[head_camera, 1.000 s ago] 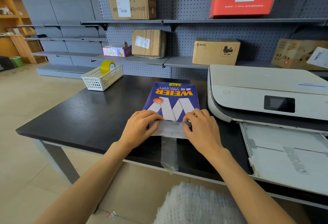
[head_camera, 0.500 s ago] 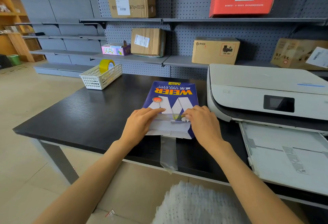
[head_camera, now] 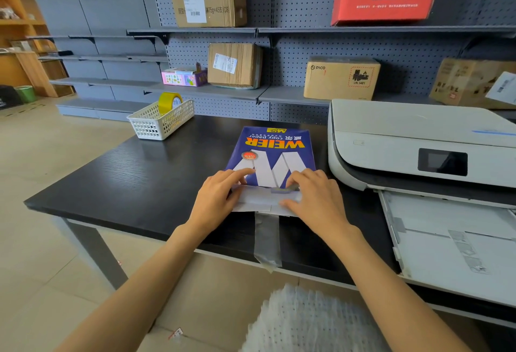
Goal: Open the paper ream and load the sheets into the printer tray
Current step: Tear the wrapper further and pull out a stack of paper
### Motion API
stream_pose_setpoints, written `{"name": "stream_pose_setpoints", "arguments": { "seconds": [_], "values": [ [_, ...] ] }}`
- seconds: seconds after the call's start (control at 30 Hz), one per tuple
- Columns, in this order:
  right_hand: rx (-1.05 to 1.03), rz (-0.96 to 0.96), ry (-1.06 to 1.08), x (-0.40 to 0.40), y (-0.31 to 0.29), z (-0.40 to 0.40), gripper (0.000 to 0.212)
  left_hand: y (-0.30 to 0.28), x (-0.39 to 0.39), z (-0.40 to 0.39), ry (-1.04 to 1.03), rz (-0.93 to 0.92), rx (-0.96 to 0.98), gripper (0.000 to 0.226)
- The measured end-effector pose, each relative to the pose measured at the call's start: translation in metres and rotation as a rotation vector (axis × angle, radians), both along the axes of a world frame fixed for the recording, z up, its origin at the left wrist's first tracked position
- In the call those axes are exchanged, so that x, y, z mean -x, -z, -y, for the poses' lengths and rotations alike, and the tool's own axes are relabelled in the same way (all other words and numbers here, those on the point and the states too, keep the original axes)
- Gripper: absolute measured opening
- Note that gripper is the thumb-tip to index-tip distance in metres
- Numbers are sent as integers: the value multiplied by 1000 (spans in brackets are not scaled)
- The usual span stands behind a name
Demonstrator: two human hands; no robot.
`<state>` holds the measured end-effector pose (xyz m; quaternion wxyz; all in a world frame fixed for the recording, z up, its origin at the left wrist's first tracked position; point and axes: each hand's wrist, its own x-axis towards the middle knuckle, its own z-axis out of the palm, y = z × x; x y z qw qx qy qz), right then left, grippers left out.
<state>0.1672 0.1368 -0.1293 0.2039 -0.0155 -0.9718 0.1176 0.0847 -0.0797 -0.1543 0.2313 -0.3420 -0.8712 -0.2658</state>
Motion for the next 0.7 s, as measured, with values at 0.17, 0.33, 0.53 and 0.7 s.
{"name": "stream_pose_setpoints", "arguments": {
  "seconds": [0.17, 0.33, 0.53, 0.7],
  "values": [
    [51, -14, 45, 2, 0, -4, 31, 0, -1, 3, 5, 13, -3, 47],
    [24, 21, 42, 2, -4, -6, 28, -1, -1, 5, 20, 1, 9, 47],
    [19, 69, 34, -2, -10, -10, 32, -2, 0, 9, 11, 7, 0, 44],
    [19, 83, 31, -6, -15, -13, 32, -2, -2, 8, 3, 20, -31, 41]
  ]
}}
